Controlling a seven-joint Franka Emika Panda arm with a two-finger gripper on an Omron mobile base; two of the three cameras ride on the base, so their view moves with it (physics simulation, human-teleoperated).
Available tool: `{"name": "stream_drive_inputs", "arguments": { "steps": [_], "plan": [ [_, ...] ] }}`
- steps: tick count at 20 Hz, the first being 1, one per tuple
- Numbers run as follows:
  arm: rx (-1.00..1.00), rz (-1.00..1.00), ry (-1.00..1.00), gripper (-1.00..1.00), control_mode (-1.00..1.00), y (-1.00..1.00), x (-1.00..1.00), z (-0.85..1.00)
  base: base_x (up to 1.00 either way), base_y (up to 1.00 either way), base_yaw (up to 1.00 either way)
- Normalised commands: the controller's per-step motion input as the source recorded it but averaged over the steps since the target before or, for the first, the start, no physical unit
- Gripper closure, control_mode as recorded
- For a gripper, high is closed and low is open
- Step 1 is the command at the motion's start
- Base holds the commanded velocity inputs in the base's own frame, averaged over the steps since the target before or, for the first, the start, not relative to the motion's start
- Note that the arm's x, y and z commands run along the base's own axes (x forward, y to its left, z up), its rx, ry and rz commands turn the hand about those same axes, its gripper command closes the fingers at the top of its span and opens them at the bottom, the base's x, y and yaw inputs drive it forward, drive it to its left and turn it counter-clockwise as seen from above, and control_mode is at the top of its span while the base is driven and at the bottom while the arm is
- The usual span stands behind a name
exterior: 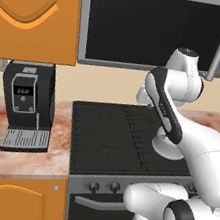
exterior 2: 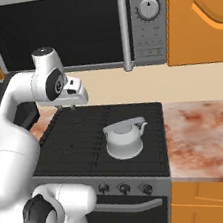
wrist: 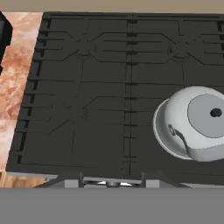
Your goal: The kettle is done boiling. Turn off the stove, then wait for 300 timesteps before moving the kettle to the dining table.
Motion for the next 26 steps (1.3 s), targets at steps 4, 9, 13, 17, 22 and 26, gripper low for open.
{"name": "stream_drive_inputs", "arguments": {
  "steps": [4,9,13,17,22,26],
  "plan": [
    [0.00,0.00,0.00,-1.00,-1.00,-0.05,-0.12,-0.01,0.00,0.00,0.00],
    [0.00,0.00,0.04,-1.00,-1.00,-0.22,-0.10,-0.08,0.00,0.00,0.00],
    [0.01,0.00,0.00,-1.00,-1.00,-0.30,-0.05,-0.02,0.00,0.00,0.00],
    [0.01,0.00,0.00,-1.00,-1.00,-0.37,-0.03,0.00,0.00,0.00,0.00],
    [0.03,-0.02,0.00,-1.00,-1.00,-0.41,-0.08,0.00,0.00,0.00,0.00],
    [0.07,-0.02,0.00,-1.00,-1.00,-0.43,-0.13,0.00,0.00,0.00,0.00]
  ]
}}
